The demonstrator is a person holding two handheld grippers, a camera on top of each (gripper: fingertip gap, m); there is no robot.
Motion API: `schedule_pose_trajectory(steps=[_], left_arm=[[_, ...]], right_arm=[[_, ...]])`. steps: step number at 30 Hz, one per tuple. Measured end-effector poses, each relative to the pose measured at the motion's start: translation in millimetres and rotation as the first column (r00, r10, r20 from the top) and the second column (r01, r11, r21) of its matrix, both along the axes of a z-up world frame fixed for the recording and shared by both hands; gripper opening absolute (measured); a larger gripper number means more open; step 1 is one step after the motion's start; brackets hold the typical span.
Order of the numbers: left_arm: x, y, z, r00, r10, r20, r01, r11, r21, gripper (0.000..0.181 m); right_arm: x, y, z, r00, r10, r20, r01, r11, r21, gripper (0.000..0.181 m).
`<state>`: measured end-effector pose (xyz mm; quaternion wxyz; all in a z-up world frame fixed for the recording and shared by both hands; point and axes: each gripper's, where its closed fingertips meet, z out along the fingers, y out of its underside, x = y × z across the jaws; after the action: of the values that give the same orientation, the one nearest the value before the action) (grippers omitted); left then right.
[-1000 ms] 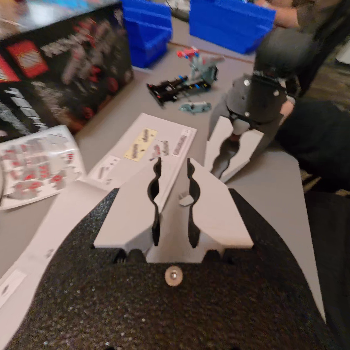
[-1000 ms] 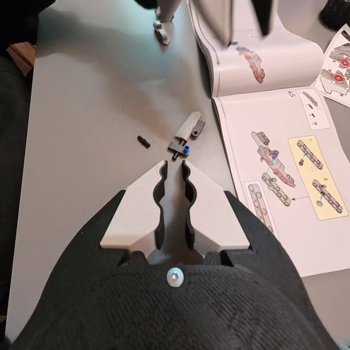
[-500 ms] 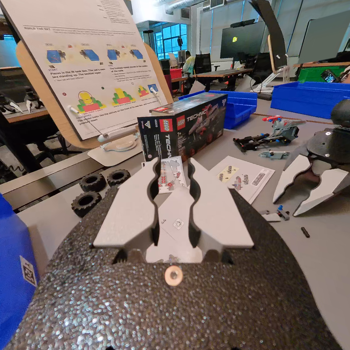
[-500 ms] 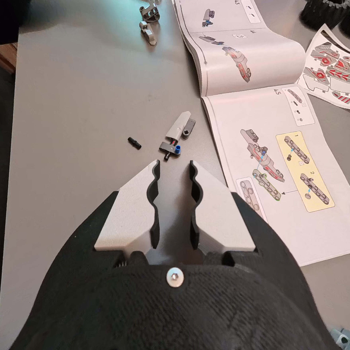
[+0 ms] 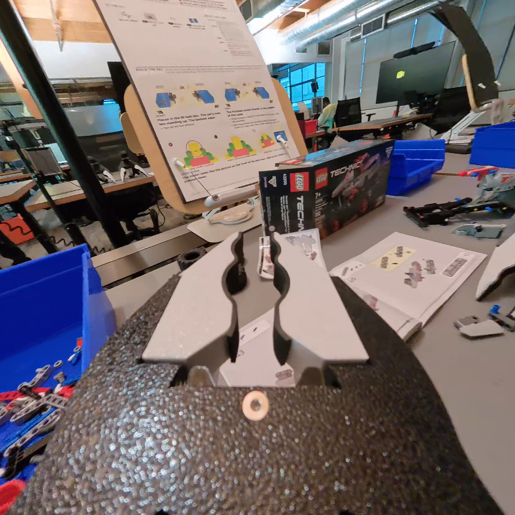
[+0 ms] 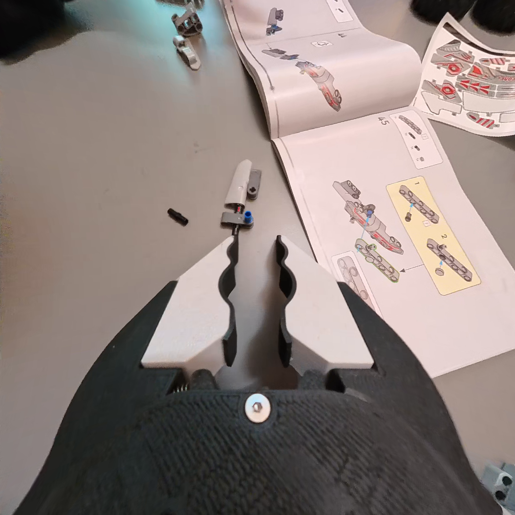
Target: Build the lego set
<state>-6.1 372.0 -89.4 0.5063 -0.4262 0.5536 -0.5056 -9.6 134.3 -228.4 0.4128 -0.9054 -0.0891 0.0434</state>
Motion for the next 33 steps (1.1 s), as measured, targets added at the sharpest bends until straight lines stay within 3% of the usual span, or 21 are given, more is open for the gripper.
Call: schedule_pose_trajectory(steps=[13,33], left_arm=[[-19,38,14,0.985,0.132,0.114,-0.128,0.991,-0.035,0.007],[-21,40,11,0.976,0.181,0.123,-0.184,0.983,0.008,0.0]], right_arm=[[5,1,0,0.999,-0.031,-0.013,0.031,1.0,-0.003,0.016],[4,1,0,1.0,-0.026,0.009,0.026,1.0,0.001,0.014]])
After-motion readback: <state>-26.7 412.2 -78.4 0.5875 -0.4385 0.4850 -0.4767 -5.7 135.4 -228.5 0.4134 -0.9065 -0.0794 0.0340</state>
